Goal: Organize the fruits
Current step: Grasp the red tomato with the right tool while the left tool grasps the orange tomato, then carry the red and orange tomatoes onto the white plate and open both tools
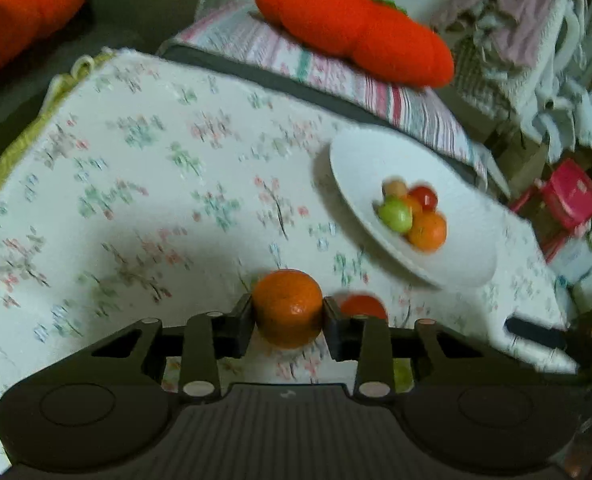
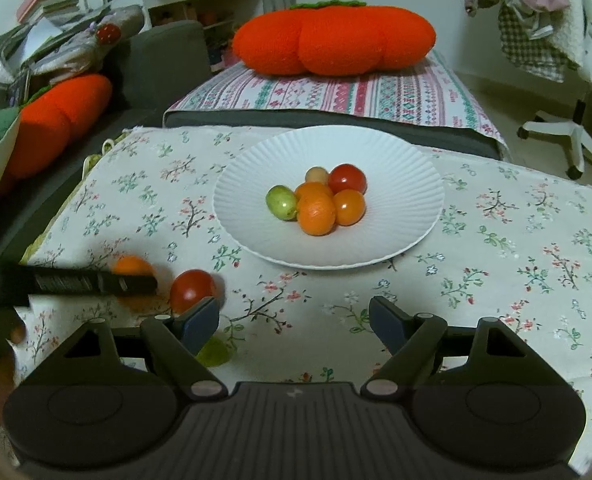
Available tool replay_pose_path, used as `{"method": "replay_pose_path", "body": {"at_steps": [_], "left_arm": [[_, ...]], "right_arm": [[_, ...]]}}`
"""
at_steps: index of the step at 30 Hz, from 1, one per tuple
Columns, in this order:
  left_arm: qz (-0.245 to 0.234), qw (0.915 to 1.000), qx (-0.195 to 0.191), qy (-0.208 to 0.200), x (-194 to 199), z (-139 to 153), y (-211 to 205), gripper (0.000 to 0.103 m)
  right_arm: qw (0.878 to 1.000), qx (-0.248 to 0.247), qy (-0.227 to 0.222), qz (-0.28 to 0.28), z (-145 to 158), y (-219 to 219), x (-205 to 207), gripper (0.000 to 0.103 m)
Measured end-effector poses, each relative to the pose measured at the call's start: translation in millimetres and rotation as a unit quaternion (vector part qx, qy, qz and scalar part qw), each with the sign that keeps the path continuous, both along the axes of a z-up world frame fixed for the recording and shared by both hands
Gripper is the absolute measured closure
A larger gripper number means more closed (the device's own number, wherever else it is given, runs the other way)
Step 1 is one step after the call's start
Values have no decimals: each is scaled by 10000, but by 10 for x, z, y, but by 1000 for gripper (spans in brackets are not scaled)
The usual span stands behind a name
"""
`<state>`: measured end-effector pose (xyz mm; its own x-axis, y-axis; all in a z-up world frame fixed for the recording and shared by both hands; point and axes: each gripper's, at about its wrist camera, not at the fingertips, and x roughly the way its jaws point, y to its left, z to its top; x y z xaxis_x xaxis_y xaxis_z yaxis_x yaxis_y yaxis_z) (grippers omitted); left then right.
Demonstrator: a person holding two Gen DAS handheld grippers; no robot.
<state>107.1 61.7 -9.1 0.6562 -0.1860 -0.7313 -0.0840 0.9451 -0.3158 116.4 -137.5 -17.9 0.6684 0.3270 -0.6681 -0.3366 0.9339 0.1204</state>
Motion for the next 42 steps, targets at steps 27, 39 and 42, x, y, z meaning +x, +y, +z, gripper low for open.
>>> {"method": "replay_pose_path", "body": {"at_steps": [27,39,42], "left_arm": [[546,9970,423,-362,-11,237,214,84],[499,9965,527,-405,-8,227,197,84],[482,9966,530,-399,-2,223,184,84]], "right_arm": [[9962,-401,-183,750,-388,824,43,68],[9966,-325,-217,732,-293,796,-32,70],[9972,-204,-274,665,-219,747,-37,73]]}}
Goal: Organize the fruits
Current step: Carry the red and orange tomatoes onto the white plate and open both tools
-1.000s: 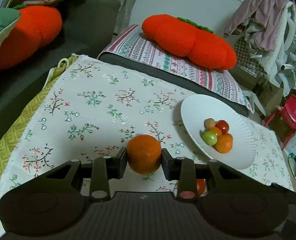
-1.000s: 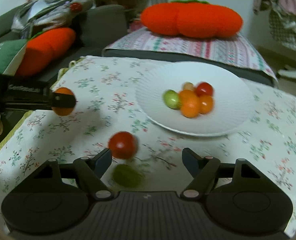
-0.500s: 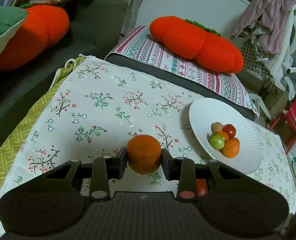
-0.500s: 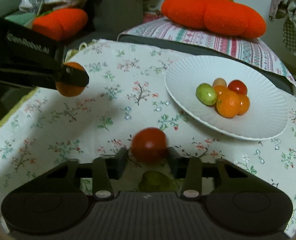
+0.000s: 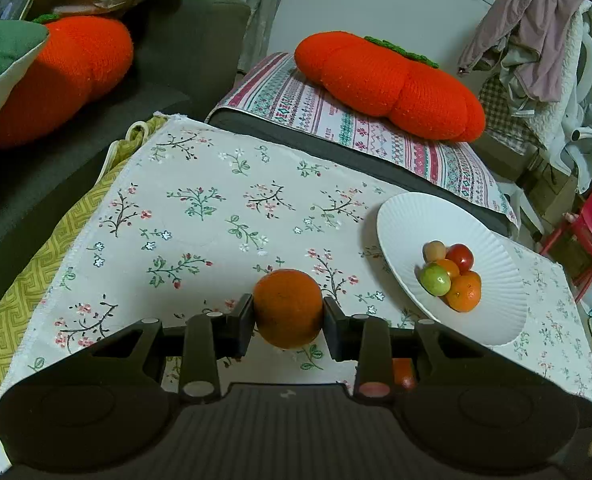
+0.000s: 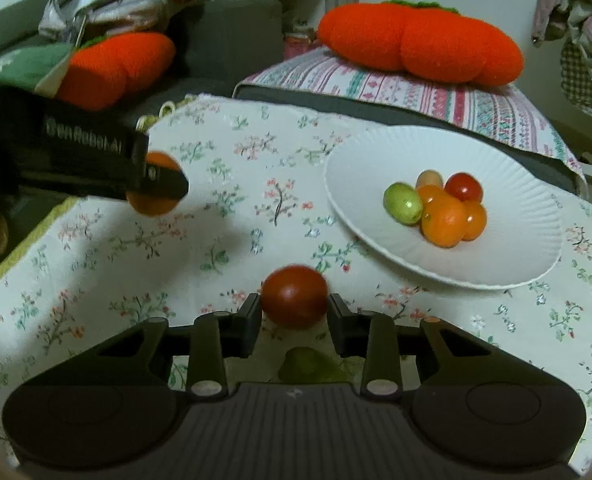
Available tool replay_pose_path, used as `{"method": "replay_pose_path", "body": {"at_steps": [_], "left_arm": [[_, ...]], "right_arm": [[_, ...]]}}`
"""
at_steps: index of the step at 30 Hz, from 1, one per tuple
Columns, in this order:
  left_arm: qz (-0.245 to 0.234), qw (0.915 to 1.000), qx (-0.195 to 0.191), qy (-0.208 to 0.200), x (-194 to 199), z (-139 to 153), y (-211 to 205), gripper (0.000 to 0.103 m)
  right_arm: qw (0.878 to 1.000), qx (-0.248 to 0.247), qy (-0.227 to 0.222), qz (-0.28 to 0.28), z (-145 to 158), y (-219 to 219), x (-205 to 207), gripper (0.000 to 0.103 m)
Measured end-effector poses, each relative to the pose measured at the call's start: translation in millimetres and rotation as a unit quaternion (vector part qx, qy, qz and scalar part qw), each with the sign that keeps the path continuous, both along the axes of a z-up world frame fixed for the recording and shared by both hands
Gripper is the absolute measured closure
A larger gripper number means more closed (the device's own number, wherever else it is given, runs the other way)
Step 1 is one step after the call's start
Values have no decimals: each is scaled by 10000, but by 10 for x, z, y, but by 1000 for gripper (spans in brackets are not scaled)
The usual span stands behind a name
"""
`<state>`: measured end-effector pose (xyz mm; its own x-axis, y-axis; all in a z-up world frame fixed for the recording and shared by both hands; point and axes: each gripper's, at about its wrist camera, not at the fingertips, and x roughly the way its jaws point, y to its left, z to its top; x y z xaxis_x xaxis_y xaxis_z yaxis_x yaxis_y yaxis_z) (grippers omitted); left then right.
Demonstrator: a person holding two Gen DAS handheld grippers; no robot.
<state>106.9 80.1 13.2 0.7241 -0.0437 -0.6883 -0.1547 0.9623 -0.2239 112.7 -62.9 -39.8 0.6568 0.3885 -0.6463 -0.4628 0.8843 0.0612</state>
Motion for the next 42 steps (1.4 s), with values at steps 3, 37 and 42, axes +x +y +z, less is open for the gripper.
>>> {"method": "replay_pose_path", "body": {"at_steps": [3,37,42], "left_arm": [[-30,10000,10,-5,5,-4,-13,84],[-162,9998,12,-70,45,14,-55,84],[-373,9990,85,-214,52,65,-170,84]], "right_arm": [[9998,145,-11,-110,69,-77,26,81],[9997,232,60,-28,18,-96,17,67],[9981,573,-69,-206,233,-282,2,67]]}}
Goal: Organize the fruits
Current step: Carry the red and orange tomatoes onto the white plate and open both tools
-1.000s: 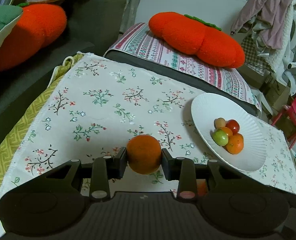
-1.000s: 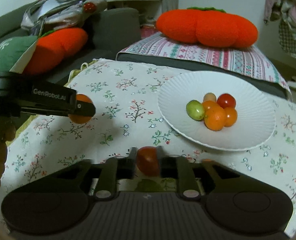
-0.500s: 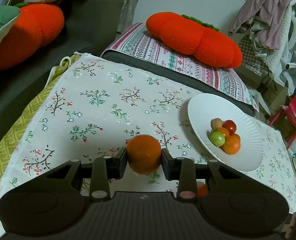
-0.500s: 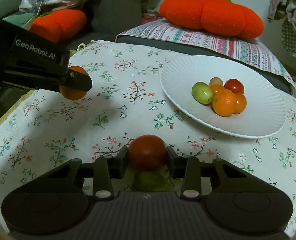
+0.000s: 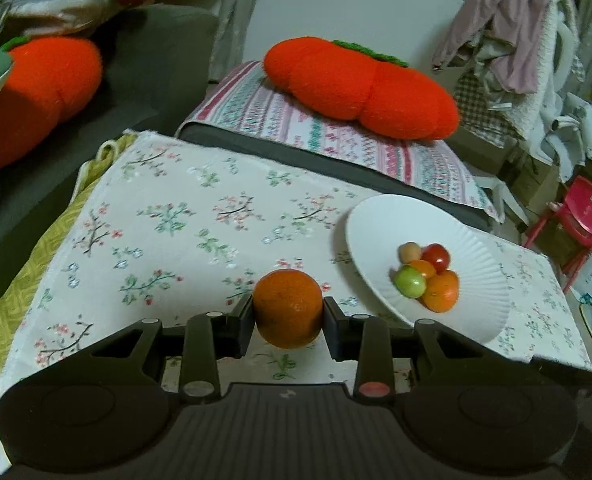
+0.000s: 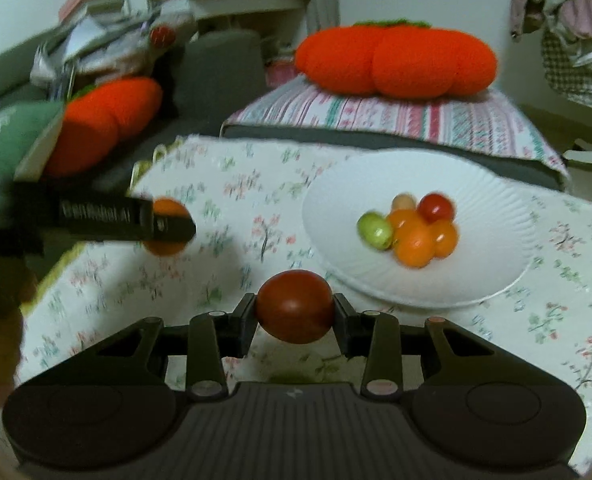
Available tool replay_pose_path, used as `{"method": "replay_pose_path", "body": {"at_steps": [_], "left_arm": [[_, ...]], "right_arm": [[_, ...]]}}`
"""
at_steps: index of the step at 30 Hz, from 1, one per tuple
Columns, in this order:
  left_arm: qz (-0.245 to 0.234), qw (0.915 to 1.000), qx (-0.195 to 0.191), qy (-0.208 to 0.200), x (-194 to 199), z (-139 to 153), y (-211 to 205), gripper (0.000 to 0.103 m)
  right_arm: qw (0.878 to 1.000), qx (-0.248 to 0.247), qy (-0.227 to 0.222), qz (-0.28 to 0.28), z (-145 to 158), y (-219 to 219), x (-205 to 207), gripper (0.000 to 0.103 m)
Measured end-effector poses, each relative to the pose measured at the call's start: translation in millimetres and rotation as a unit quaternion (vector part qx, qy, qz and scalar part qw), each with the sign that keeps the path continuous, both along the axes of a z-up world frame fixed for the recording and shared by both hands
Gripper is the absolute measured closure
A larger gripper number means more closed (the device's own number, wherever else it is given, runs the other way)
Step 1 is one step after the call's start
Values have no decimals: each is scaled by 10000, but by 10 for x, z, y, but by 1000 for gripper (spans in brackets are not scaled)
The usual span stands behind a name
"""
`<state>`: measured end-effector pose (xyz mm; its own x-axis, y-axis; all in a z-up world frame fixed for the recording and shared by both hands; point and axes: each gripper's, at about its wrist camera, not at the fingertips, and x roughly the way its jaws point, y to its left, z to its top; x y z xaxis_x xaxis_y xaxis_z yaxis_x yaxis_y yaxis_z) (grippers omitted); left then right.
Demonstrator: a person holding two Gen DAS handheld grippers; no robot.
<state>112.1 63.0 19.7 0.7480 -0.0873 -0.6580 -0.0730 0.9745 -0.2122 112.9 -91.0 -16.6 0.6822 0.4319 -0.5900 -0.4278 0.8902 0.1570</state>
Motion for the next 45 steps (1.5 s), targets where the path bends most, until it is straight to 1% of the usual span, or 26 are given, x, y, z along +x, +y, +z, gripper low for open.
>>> {"method": "replay_pose_path", "body": {"at_steps": [4,7,10,13,16,21,26,29,32,34,38,42,45], "left_arm": [[-182,9998,-44,-86,12,34,-93,84],[-275,9995,16,-174,49,49,-167,84],[-439,9987,-2,-267,84,82,-248,84],[-691,9967,168,-399,131,106,-403,84],[-956,9941,310,-399,228,74,-571,84],[-1247,9906,446,-353,368,11,-725,84],[-1398,9888,464,-222,461,-112,-807,84],[-1426,9884,458,-254,463,-120,-819,84],[-1526,9868,413,-339,465,-121,-835,84],[-1634,9847,466,-375,472,-139,-885,84],[-1876,9795,578,-455,473,-199,-994,84],[-1972,9770,676,-441,482,-273,-1044,84],[-1989,9762,737,-445,478,-324,-1062,84]], "right_arm": [[9994,269,-117,-197,164,-192,2,67],[9980,444,-214,-388,267,-367,25,67],[9956,578,-248,-688,319,-575,131,67],[9922,645,-181,-1049,295,-761,247,67],[9883,678,-56,-1367,236,-908,365,67],[9836,781,71,-1623,171,-1023,423,67],[9834,729,119,-1657,120,-1015,493,67],[9835,686,174,-1666,77,-1016,505,67],[9823,809,164,-1680,87,-1068,510,67],[9819,882,202,-1661,84,-1081,527,67],[9830,872,235,-1598,47,-1054,546,67],[9839,892,266,-1526,27,-1031,543,67],[9863,732,246,-1459,13,-964,536,67]]}}
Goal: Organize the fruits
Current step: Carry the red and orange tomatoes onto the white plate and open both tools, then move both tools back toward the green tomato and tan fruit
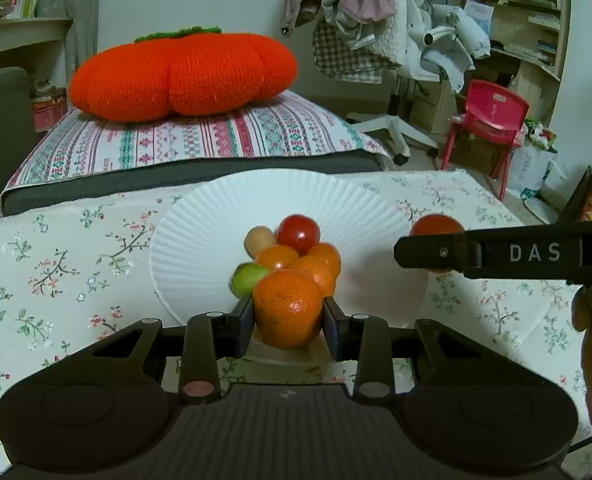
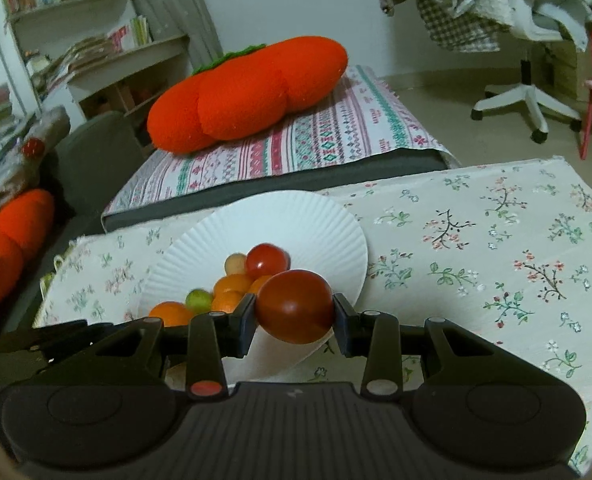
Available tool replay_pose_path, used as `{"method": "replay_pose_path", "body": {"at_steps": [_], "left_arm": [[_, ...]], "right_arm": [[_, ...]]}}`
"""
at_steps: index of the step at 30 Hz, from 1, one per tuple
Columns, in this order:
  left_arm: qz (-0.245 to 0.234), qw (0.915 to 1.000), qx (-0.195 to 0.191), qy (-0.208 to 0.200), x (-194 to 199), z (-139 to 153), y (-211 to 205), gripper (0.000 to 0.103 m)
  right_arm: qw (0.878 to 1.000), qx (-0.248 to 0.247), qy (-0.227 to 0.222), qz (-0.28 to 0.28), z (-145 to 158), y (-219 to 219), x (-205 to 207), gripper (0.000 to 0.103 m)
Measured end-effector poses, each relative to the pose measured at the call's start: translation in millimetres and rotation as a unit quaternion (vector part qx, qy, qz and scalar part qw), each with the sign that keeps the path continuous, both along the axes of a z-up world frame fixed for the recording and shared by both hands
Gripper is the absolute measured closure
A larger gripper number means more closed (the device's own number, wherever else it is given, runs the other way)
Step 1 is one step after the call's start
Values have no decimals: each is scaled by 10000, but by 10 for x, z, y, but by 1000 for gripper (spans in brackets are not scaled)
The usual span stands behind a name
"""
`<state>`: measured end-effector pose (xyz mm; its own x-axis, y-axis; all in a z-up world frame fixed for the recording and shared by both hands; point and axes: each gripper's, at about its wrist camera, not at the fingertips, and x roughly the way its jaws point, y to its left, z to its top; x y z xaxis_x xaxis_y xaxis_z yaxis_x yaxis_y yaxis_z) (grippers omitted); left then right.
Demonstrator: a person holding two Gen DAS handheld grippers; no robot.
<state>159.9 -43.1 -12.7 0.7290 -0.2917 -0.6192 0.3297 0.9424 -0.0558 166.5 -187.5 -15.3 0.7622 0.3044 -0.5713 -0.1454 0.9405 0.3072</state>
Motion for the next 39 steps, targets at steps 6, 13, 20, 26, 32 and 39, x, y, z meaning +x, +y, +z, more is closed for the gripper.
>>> {"method": "replay_pose_path", "body": {"at_steps": [6,13,20,26,32,39], "left_arm": [[-31,9999,111,-93,-12,-19,-17,82],[96,9999,57,-105,-33,29,72,78],[332,9993,-188,44,-34,105,207,70],[729,9965,-375,174,-89,195,391,65],[1020,9937,-272,386,-200,189,496,58],[1166,9916,-173,529,-373,210,523,56]], "right_arm": [[9995,-261,-58,163,-29,111,-24,67],[9996,-266,35,124,-25,80,-22,66],[10000,-2,-59,-27,64,-35,-59,66],[9998,86,17,-167,79,-100,-74,65],[9999,92,32,-71,112,-64,-150,54],[9999,-20,-8,142,164,43,-283,42]]}}
